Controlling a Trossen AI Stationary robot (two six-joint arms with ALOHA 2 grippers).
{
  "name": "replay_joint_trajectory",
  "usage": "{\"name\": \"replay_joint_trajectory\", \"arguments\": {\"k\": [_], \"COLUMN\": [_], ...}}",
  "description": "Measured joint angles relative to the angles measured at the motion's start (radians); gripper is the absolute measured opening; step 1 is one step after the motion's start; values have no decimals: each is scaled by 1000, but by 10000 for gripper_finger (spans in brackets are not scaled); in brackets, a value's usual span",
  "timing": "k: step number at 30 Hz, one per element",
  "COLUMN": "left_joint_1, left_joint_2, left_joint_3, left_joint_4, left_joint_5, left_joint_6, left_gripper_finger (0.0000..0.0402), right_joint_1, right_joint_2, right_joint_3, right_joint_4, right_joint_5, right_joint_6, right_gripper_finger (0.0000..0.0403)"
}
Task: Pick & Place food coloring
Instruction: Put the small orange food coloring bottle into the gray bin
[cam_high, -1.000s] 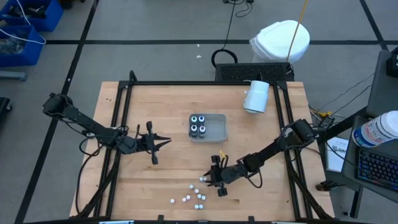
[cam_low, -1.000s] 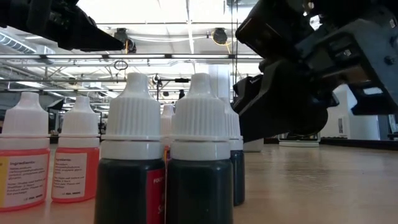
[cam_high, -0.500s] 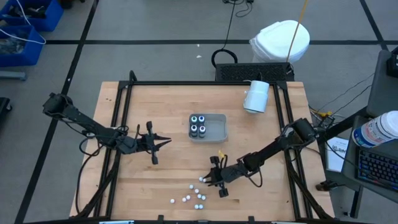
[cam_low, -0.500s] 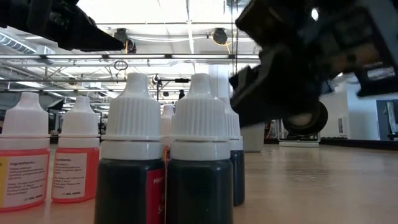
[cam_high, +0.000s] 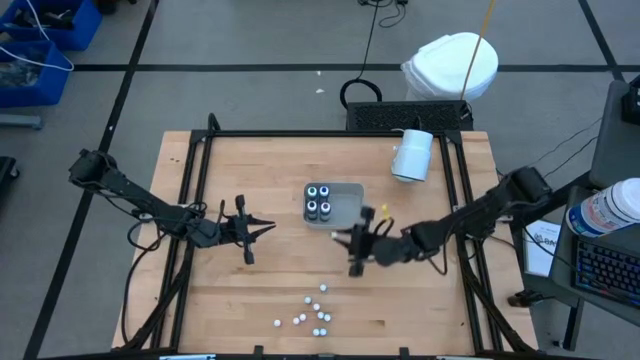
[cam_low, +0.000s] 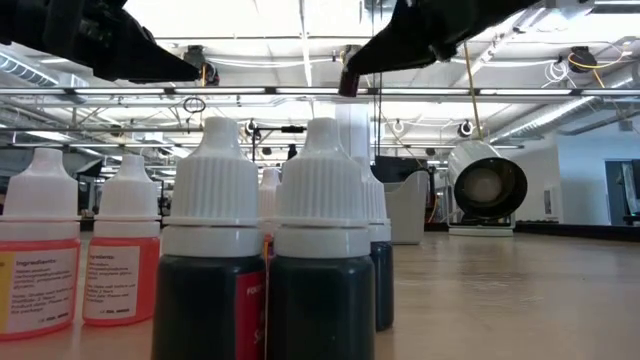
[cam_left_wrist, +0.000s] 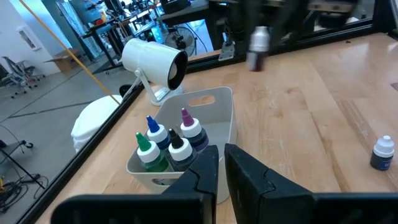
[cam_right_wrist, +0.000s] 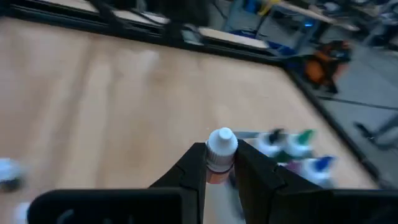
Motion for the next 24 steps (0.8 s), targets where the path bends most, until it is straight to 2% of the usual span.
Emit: {"name": "replay_joint_trajectory", "arguments": {"k": [7,12,20,24], "left_joint_1": [0,0,0,4], "left_joint_2": [0,0,0,0], "left_joint_3": [0,0,0,0], "left_joint_4": [0,-1,-2,-2], "left_joint_5": [0,0,-1,-1], "left_joint_6": [0,0,0,16], "left_gripper_finger": [37,37,37,37], "right_joint_1": [-162,-230,-275,-289], "right_joint_2": [-7,0,0,0], "right_joint_3": [-5,-88,-273,-298], "right_joint_4": [-60,58,311,348], "right_joint_5": [-32,-79,-86,-166], "right_joint_6": [36,83,176,191], "right_gripper_finger": [54,54,54,54]}}
